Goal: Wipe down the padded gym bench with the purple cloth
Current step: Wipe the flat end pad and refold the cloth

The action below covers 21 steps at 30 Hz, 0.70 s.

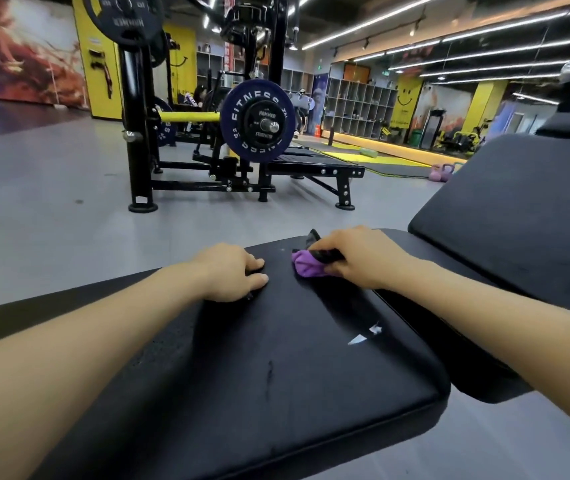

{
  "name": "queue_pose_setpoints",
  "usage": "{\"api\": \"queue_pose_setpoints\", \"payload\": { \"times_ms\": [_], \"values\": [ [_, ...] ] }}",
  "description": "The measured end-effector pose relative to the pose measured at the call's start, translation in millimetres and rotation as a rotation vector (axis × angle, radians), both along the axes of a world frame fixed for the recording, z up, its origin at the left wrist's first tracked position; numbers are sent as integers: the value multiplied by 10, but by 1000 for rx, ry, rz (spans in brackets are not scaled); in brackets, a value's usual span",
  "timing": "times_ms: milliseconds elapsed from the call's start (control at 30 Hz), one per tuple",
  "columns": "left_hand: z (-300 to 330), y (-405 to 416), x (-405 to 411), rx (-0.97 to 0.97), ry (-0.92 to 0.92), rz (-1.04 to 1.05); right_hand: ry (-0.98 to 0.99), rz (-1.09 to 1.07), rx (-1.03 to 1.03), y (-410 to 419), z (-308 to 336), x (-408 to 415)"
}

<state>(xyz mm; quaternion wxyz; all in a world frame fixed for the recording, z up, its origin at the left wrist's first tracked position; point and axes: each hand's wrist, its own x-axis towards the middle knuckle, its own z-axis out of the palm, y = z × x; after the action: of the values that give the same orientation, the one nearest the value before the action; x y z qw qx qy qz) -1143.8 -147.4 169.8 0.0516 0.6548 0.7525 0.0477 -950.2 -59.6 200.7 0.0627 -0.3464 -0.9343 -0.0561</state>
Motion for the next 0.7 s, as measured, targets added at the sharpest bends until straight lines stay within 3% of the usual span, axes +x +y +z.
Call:
{"api": "queue_pose_setpoints", "payload": {
  "times_ms": [267, 433, 533, 700],
  "values": [
    [49, -7, 38, -8, 21, -11, 39, -207, -28, 597, -24, -603],
    [57, 17, 14, -21, 47, -21, -47, -39, 125, 284, -59, -336],
    [55, 33, 0, -28, 50, -19, -41, 46, 99, 113, -35, -162],
    [63, 32, 11, -30, 47, -14, 54, -107, -6, 410, -20, -428]
  ]
}}
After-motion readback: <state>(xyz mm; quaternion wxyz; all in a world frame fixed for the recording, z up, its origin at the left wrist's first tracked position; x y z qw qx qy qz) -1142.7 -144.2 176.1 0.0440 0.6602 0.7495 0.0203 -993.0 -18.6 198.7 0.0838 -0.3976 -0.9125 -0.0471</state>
